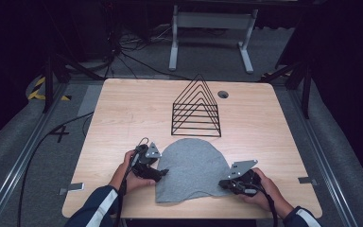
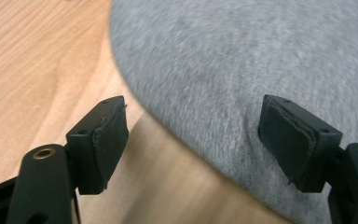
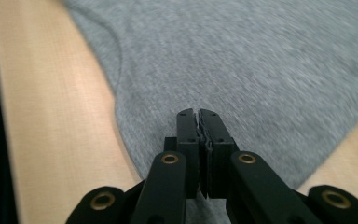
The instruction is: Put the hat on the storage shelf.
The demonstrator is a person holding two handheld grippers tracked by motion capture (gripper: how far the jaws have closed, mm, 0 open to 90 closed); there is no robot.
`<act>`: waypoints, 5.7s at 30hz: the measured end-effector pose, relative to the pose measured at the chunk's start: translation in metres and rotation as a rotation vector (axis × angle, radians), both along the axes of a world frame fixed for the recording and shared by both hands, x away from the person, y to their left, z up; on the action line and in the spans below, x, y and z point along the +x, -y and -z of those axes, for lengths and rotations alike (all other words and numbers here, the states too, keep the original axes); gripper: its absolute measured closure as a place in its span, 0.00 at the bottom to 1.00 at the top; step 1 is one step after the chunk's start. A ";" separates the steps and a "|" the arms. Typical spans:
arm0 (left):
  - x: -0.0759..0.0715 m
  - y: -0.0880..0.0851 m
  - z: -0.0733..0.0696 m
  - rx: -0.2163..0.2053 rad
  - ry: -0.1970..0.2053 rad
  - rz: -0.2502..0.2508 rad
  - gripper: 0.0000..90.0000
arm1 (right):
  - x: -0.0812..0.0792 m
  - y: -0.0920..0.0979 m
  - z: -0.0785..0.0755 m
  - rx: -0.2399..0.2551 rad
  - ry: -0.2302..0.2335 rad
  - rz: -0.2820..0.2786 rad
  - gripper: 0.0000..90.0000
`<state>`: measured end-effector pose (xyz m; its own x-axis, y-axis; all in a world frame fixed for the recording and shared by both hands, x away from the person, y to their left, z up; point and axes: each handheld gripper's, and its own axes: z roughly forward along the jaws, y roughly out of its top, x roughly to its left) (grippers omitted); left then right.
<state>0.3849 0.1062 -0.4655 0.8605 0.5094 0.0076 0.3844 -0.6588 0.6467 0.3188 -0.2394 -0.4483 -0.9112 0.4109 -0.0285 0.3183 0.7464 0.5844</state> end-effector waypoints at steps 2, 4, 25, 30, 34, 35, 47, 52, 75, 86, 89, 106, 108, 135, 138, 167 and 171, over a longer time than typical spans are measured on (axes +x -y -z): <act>0.004 0.000 0.000 -0.006 0.002 -0.003 0.26 | -0.006 -0.003 -0.001 -0.005 -0.003 -0.017 0.92; 0.009 0.000 -0.004 -0.017 -0.002 0.000 0.27 | -0.009 -0.004 -0.004 -0.005 0.021 -0.011 0.84; 0.032 0.018 0.002 0.005 -0.042 -0.047 0.10 | 0.088 -0.007 0.006 0.020 -0.001 0.291 0.22; 0.034 0.027 -0.001 0.063 -0.078 -0.025 0.04 | 0.092 -0.011 0.003 -0.010 -0.009 0.253 0.31; 0.037 0.028 -0.001 0.055 -0.073 -0.019 0.03 | 0.094 -0.015 0.000 -0.015 -0.021 0.253 0.40; 0.037 0.028 0.000 0.040 -0.064 -0.019 0.05 | 0.093 -0.014 0.000 -0.016 -0.022 0.251 0.43; 0.033 0.023 -0.006 0.007 -0.057 -0.021 0.45 | 0.083 -0.011 -0.001 0.031 -0.053 0.233 0.82; 0.033 0.022 -0.007 0.005 -0.061 -0.006 0.58 | 0.085 -0.007 0.000 0.062 -0.076 0.244 0.89; 0.027 0.016 -0.034 -0.080 0.007 0.049 0.94 | 0.068 0.004 -0.029 0.137 0.044 0.226 0.93; 0.022 0.013 -0.078 -0.129 0.124 0.102 0.94 | 0.058 0.008 -0.068 0.185 0.157 0.220 0.93; 0.023 0.011 -0.092 -0.137 0.144 0.101 0.95 | 0.059 0.008 -0.082 0.210 0.178 0.215 0.93; 0.049 0.011 -0.201 -0.181 0.333 0.088 0.95 | 0.086 0.012 -0.176 0.288 0.327 0.220 0.93; 0.052 0.014 -0.214 -0.186 0.351 0.085 0.95 | 0.093 0.014 -0.190 0.303 0.354 0.235 0.93; 0.123 0.022 -0.260 -0.215 0.402 -0.067 0.95 | 0.166 0.006 -0.245 0.332 0.478 0.361 0.93; 0.127 0.026 -0.258 -0.224 0.393 -0.064 0.95 | 0.168 0.009 -0.244 0.343 0.477 0.370 0.93; 0.101 0.009 -0.245 -0.331 0.390 0.018 0.95 | 0.146 0.018 -0.223 0.400 0.453 0.267 0.93; 0.095 0.006 -0.239 -0.334 0.392 0.033 0.95 | 0.140 0.014 -0.219 0.385 0.453 0.243 0.93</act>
<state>0.4800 0.1003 -0.2268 0.8412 0.5120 0.1742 0.0535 -0.3992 0.9153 0.4591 -0.2533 -0.2297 -0.7229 0.6620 -0.1978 0.1109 0.3937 0.9125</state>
